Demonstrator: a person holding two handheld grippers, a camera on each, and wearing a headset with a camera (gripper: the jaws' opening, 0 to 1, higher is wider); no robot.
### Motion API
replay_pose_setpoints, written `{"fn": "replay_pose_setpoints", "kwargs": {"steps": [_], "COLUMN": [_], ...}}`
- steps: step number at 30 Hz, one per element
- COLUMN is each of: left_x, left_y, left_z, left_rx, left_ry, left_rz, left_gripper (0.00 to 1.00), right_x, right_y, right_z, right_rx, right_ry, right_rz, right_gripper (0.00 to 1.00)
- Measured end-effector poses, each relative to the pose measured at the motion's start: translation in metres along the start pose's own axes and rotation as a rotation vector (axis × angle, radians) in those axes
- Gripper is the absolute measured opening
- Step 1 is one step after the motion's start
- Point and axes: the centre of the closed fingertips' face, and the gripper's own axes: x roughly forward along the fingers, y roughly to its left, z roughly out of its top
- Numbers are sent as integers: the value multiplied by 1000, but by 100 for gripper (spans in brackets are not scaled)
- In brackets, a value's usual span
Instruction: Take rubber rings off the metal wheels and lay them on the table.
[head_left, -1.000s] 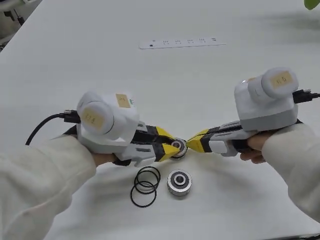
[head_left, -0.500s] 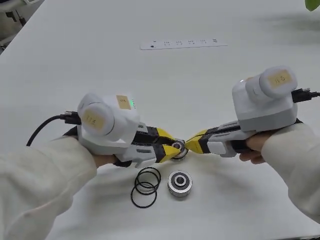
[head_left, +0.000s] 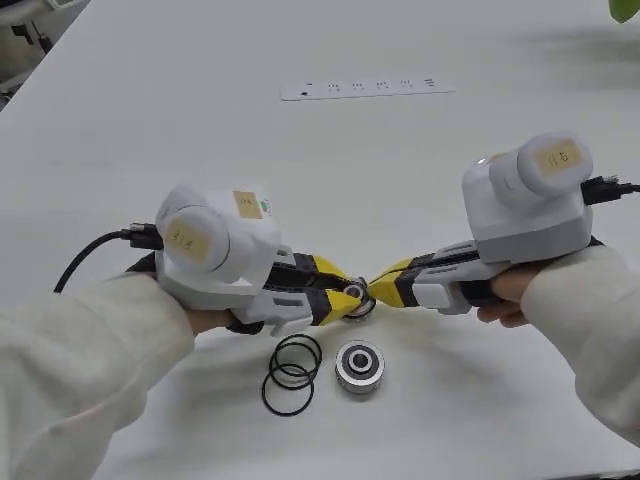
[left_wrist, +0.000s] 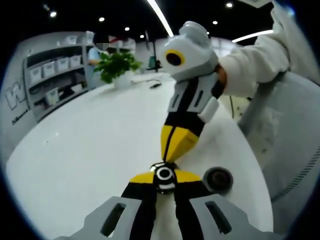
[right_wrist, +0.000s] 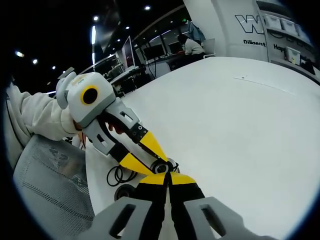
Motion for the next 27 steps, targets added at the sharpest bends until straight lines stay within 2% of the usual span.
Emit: {"fn": "replay_pose_setpoints", "kwargs": {"steps": [21, 22, 27], "left_x": [0, 0, 0], "left_y": [0, 0, 0], "left_z": [0, 0, 0], "left_rx": [2, 5, -12], "left_ry": [-5, -6, 1], "left_rz": [2, 2, -1], "left_gripper": [13, 13, 14], "right_x": [0, -1, -2], "right_y": [7, 8, 3], "right_z": [4, 8, 4], "right_rx": [-11, -8, -5], "right_ry": [-19, -36, -24], "right_rz": [36, 37, 21], "right_gripper": [0, 0, 0]}}
